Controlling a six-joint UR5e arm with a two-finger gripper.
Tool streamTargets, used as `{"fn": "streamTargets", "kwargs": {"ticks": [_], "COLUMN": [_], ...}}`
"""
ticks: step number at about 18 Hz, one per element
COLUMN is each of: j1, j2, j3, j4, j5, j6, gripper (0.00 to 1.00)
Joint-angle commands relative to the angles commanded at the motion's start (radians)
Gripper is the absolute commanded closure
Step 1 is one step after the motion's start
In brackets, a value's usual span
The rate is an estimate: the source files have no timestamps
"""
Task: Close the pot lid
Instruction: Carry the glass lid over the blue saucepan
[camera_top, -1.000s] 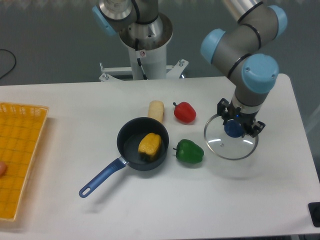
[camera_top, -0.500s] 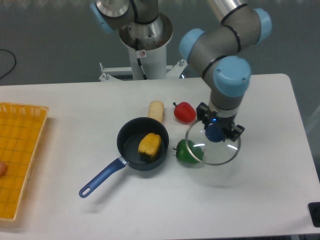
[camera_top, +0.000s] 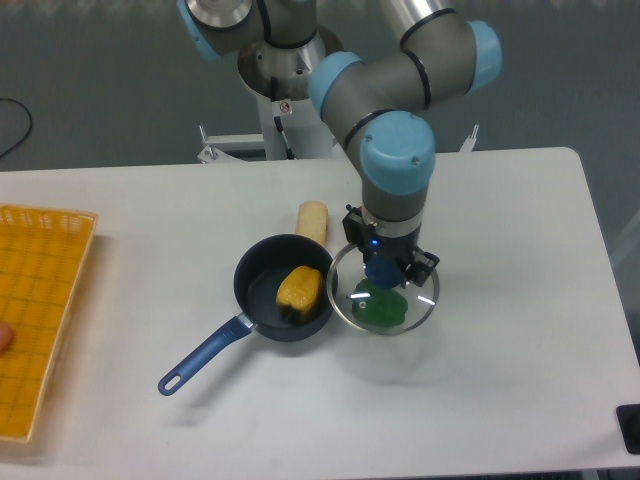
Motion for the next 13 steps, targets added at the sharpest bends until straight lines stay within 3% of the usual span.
{"fn": "streamTargets", "kwargs": {"ticks": [13], "j1": [-0.095], "j2": [0.000], "j3": [-0.054], "j4": [0.003], "j5": [0.008], "j6": [-0.071], "gripper": [0.42]}}
